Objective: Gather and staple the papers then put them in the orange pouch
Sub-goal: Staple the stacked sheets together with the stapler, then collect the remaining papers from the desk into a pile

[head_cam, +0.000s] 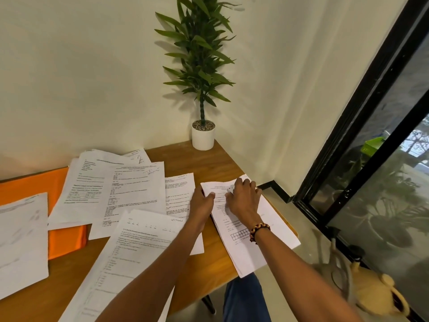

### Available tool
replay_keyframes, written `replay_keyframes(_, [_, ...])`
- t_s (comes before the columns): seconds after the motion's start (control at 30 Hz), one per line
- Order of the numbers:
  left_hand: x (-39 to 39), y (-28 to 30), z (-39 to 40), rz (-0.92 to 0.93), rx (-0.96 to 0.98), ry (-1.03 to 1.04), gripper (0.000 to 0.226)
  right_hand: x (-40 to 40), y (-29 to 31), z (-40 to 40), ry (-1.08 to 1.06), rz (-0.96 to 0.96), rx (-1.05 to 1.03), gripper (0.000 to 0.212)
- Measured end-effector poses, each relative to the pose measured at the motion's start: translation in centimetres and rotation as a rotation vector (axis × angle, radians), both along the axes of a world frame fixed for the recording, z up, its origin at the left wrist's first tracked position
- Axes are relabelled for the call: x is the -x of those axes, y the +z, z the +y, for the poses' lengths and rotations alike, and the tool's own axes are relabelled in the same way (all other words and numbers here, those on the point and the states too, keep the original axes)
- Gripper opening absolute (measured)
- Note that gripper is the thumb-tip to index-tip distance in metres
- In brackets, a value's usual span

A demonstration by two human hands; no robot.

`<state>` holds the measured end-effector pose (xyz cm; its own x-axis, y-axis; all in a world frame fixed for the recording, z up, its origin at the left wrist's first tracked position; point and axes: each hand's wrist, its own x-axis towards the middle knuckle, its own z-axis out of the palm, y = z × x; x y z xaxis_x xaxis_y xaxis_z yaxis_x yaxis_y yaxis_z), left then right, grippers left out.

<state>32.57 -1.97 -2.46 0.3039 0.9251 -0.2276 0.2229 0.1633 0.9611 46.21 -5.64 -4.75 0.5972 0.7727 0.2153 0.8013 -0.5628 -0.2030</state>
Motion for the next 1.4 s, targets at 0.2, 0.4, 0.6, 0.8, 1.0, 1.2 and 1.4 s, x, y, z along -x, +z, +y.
replay_keyframes(0.2, [2.7, 0.8, 0.7, 0.247, -0.342, 0.165, 0.026, 2.8, 1.3, 0.5, 0.075, 0.075, -0.157, 0.031])
replay_keyframes(0.4, [7.1, -0.2, 2.7, 0.381, -0.534, 0.079, 0.018, 6.2, 1.3, 1.8, 0.249, 0.137, -0.195, 0.024])
replay_keyframes(0.6, [13.3, -1.4, 5.6, 0.424, -0.549, 0.056, 0.016, 8.5, 1.0, 1.8, 0.684, 0.194, 0.016, 0.061])
replay_keyframes(0.8, [17.1, -3.3, 5.6, 0.688, -0.66, -0.253, 0.045, 9.5, 0.4, 1.9, 0.713, 0.131, 0.297, 0.109])
replay_keyframes(1.0, [16.9, -2.9, 5.6, 0.584, -0.627, -0.197, 0.048, 9.9, 0.9, 2.6, 0.687, 0.128, 0.279, 0.104])
replay_keyframes(1.2, [17.0, -3.3, 5.7, 0.657, -0.664, -0.215, 0.056, 10.0, 0.6, 3.1, 0.669, 0.173, 0.25, 0.1])
replay_keyframes(1.4, [17.0, -3.7, 6.3, 0.563, -0.663, -0.128, 0.044, 10.3, 0.2, 4.5, 0.676, 0.188, 0.22, 0.092])
